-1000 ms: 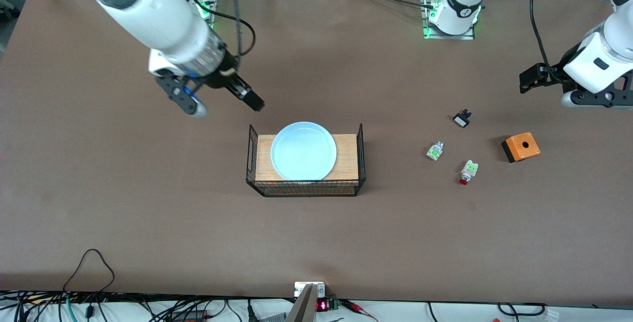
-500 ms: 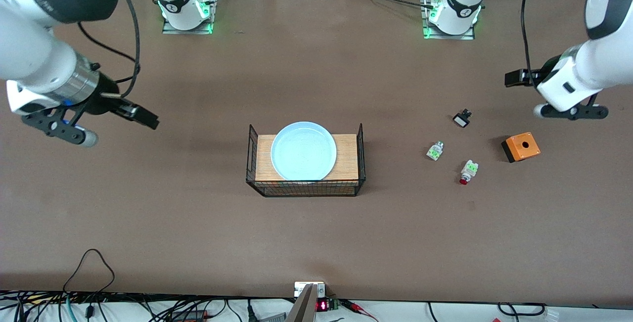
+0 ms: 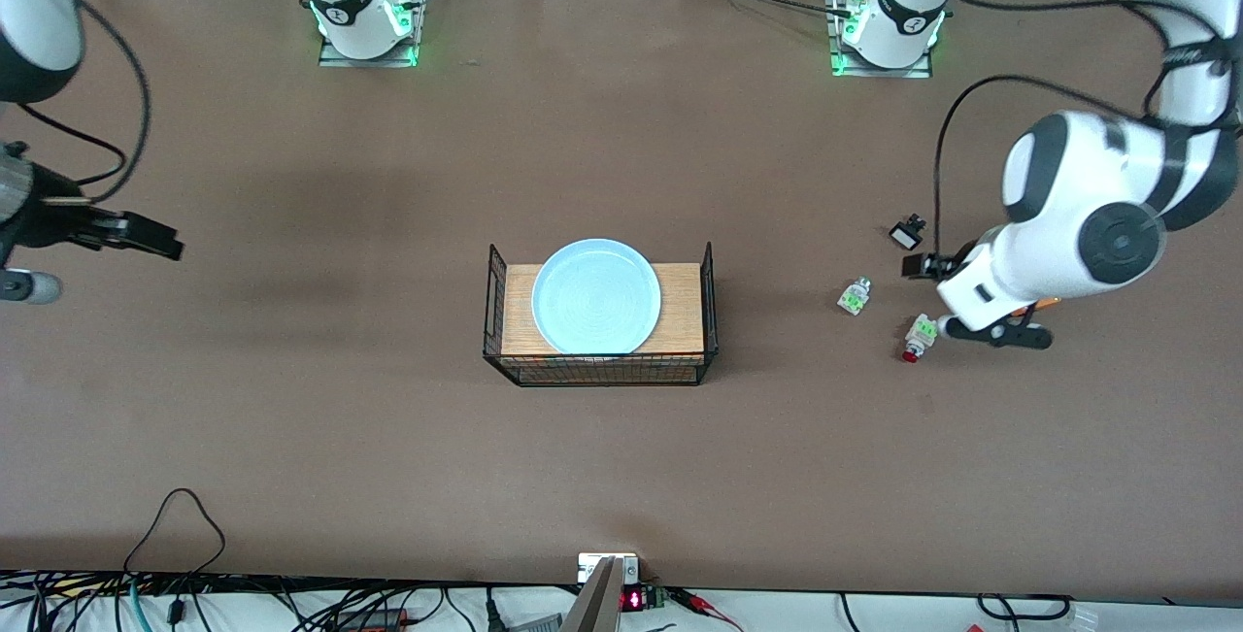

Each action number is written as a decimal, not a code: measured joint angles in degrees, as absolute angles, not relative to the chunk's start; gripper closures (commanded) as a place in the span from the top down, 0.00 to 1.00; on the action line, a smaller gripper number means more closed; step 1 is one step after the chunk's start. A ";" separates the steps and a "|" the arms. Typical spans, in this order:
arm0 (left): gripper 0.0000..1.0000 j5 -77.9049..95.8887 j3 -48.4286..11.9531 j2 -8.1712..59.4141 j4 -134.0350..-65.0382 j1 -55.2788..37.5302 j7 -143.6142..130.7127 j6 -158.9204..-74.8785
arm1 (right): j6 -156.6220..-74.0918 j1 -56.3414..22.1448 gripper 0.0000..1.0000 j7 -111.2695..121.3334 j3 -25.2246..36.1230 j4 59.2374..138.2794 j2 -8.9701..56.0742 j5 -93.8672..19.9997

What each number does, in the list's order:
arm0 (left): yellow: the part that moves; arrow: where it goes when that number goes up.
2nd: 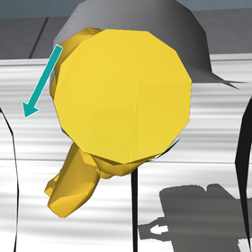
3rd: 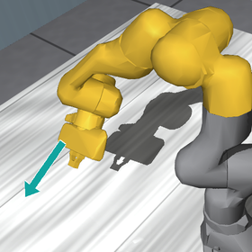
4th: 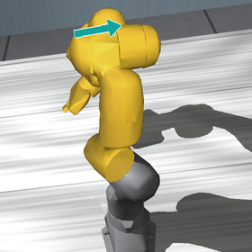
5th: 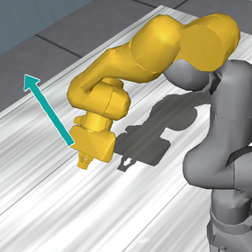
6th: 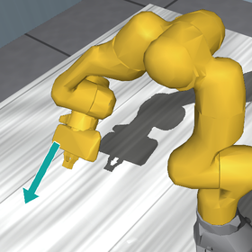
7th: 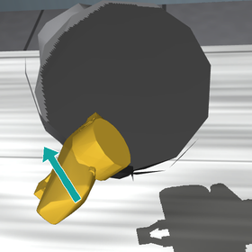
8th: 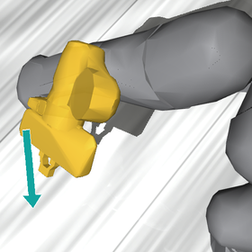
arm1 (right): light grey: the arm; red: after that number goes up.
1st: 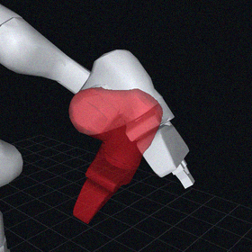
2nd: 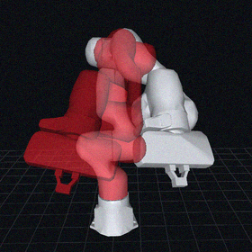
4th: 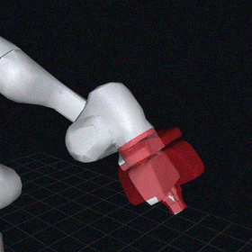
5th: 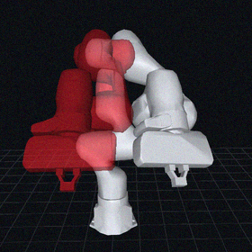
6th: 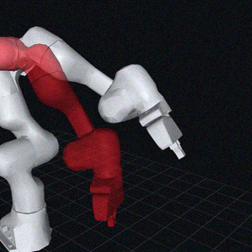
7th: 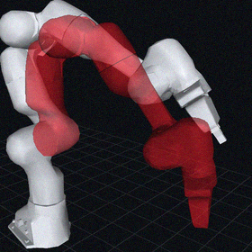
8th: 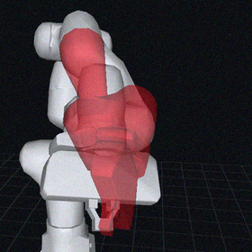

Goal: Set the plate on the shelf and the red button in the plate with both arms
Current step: 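Reach the left gripper to the red-capped button part, then grasp the red-capped button part with the left gripper, then carry the red-capped button over the plate with the left gripper, then lower the button onto the plate and open the left gripper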

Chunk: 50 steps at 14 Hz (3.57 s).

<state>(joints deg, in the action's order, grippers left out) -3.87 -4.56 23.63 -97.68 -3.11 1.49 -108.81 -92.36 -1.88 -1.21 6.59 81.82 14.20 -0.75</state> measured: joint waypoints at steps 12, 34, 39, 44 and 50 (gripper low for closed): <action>0.65 -5.15 -3.67 33.59 -109.68 0.56 26.78 -140.01 | -93.89 -1.11 1.00 1.81 5.54 90.57 6.14 -0.53; 0.09 10.69 -26.53 23.15 -80.81 -2.01 -10.25 -98.10 | -94.38 -1.34 1.00 1.81 5.05 90.78 6.03 -0.53; 0.09 10.73 -27.20 29.15 -76.89 -12.16 -29.32 -109.56 | -94.47 -1.34 1.00 1.81 5.04 90.77 6.03 -0.53; 0.11 7.24 -24.93 38.03 -76.11 -17.81 -31.11 -125.28 | -94.59 -1.34 1.00 1.81 5.04 90.76 6.03 -0.53; 1.00 1.53 -20.73 40.55 -75.27 -22.02 -31.75 -126.21 | -94.62 -1.34 1.00 1.81 5.04 90.75 6.03 -0.53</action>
